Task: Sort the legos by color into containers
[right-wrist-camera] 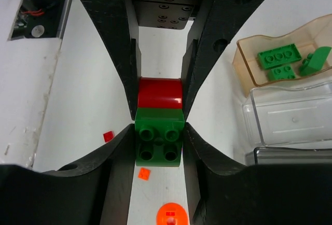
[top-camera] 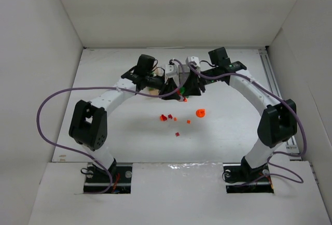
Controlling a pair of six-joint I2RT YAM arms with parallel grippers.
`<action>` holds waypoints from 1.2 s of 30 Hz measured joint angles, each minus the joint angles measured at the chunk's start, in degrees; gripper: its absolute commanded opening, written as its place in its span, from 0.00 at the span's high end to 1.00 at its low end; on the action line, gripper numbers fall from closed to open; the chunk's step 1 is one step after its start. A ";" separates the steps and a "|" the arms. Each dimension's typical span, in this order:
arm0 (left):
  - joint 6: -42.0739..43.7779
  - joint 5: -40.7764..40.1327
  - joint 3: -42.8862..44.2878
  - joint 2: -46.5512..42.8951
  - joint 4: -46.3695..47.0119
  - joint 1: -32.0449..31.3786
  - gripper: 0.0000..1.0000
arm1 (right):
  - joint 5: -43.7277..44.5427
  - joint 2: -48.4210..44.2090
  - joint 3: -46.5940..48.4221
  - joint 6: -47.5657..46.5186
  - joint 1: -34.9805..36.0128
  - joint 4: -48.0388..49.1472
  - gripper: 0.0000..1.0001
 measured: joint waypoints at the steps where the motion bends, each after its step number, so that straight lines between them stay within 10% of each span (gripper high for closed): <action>1: 0.00 -0.09 0.00 0.00 -0.02 0.00 1.00 | 0.07 0.00 0.00 0.00 -0.02 0.00 1.00; 22: -1.60 -2.08 -4.09 0.00 -1.33 7.52 1.00 | -0.61 -1.27 4.81 -1.25 -12.28 -0.35 1.00; 36: -15.85 -24.22 20.57 15.15 1.14 9.51 1.00 | 7.91 -1.27 4.81 1.62 -12.20 3.89 1.00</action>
